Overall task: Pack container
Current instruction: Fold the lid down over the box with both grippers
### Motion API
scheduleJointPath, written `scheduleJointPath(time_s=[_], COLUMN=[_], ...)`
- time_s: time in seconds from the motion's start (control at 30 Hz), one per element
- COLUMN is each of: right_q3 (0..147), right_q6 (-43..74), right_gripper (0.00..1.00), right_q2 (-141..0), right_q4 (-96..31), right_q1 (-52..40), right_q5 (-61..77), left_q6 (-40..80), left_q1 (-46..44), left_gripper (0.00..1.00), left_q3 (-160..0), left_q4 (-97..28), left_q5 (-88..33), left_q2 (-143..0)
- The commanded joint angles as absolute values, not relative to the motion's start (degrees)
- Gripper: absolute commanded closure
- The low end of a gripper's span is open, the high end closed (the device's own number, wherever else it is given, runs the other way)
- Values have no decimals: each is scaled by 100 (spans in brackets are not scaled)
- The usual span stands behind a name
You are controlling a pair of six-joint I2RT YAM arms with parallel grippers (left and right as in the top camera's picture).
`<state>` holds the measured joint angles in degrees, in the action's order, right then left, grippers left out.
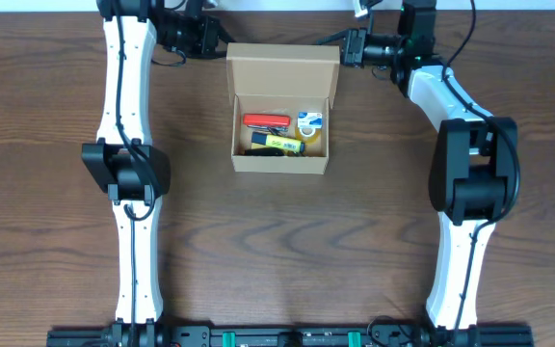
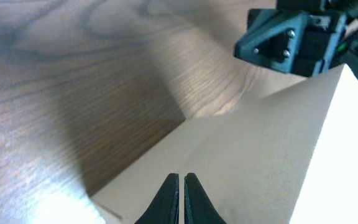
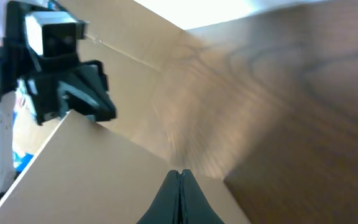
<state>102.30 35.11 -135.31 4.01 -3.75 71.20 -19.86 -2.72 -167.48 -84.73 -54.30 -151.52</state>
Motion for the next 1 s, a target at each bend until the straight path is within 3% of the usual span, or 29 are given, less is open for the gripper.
scheduleJointPath(time_s=[0.0,0.2,0.47,0.7,0.97], right_q3=[10335,10335,10335,10335,10335], right_q6=[3199,2589,1288,908,373], right_gripper=[99,99,98,98,99], right_q2=[-13555,-13528,-12763,-11944,-11609], right_q4=[-8,-1107,-2628,-3236,-4963], right_q1=[-530,-609,-604,-626,-1039], right_q5=[7310,7078,5841,5518,4477], left_q6=[-2604,-3426,-3481,-3479,-3463], left_q1=[-261,-261,-248,-248,-239], left_gripper=[94,94,94,94,94], left_q3=[-17052,-17109,-17117,-17117,-17117], left_q4=[-8873,-9657,-9671,-9677,-9612], left_q5=[-5006,-4950,-4755,-4748,-4737], left_q2=[-15100,-15098,-15098,-15098,-15098])
